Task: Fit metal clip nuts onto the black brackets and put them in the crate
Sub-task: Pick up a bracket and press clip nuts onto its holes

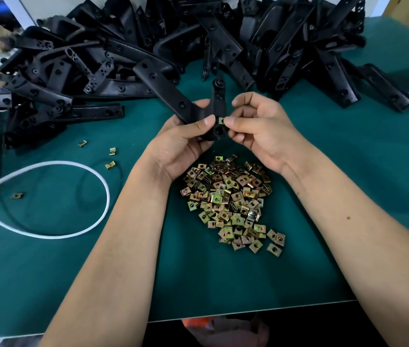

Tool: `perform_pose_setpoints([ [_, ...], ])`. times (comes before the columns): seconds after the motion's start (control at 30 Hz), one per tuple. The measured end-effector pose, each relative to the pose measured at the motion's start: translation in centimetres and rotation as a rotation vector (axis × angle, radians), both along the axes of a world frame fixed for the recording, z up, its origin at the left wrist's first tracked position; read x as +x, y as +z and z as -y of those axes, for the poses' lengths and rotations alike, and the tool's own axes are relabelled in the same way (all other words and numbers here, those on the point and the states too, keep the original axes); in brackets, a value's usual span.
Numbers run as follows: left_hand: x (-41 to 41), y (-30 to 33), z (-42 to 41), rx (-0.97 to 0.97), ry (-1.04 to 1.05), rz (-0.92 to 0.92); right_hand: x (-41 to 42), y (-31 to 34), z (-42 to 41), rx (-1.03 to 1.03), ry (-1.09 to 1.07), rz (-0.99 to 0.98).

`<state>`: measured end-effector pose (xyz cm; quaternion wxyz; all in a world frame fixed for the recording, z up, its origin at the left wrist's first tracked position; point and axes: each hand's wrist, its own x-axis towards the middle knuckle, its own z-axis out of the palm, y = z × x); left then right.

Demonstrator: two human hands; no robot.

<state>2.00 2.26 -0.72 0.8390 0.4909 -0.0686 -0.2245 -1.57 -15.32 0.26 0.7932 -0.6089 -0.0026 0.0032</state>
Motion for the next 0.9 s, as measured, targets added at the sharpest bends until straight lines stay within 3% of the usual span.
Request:
perform_pose_setpoints([
  [0.9, 0.0, 0.0, 0.1, 0.068, -0.033, 0.009, 0.0, 0.0, 1.2, -0.094, 0.108, 0.030],
])
